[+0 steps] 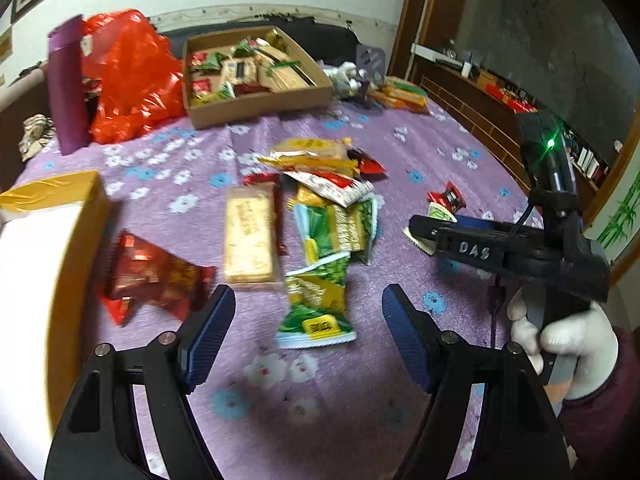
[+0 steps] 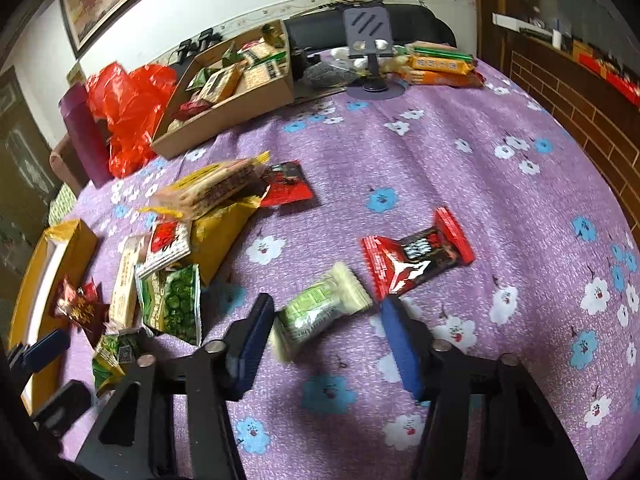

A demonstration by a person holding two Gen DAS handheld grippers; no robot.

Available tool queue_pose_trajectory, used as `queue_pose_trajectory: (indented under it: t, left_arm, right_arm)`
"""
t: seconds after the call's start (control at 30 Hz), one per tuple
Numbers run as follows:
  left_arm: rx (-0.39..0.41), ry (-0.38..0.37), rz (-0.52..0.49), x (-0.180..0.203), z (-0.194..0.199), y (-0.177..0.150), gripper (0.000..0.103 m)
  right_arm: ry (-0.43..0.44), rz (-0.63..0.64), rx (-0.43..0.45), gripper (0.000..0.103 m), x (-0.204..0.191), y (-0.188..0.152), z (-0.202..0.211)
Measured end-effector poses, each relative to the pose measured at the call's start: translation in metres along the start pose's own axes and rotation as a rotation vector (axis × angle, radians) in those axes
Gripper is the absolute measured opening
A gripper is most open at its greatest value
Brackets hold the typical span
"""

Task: Organize snacks
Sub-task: 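Grasp the green pea snack bag with left gripper while right grasps green-white candy, then carry both snacks over the white yellow-rimmed tray and open both grippers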

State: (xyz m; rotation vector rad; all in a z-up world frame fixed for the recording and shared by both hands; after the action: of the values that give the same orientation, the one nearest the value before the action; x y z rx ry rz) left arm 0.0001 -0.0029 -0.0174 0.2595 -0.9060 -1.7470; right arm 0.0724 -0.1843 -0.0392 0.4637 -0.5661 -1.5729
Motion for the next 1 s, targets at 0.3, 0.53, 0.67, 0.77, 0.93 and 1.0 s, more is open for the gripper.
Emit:
queue_pose_trajectory:
  t: [0.3,0.53,0.67,0.77,0.93,1.0]
  left_arm:
    - [-0.045,0.020,0.017,-0.002,-0.018,-0.003,0.028]
    - [0.058,-0.002,0.078,-0.011,0.034,-0.002,0.028]
    - [0.148,0.007,0.147,-0.032,0.080,-0.006,0.028]
    - [0.215,0.052,0.208,-0.058,0.119,-0.013,0.029]
    - [0.282,0.210,0.304,-0.113,0.175,-0.037,0.029]
    - [0.298,0.279,0.353,-0.137,0.191,-0.052,0.029]
  right_arm:
    - [0.038,0.017,0.033,0.018,-0.001,-0.003,0.002]
    - [0.126,-0.014,0.066,0.017,-0.001,-0.009,0.031]
    - [0.206,-0.008,0.104,0.017,-0.011,-0.011,0.061]
    - [0.271,0.007,0.125,0.017,-0.027,-0.010,0.085]
    - [0.372,0.111,0.143,0.017,-0.081,-0.018,0.123]
    - [0.428,0.170,0.135,0.017,-0.114,-0.027,0.137]
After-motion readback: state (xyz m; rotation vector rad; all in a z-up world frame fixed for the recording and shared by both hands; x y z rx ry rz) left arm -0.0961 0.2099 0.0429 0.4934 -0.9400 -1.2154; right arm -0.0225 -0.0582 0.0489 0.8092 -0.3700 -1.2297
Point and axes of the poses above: each gripper's, at about its wrist camera, not at the fingertips, and z roughly against the way its jaws point, x to its right, y to its top, the point moved 7 cm from there along -z, roughly the way its jaws point, and after that the axes turned 14 degrees about -y, right-handed, at the moved point
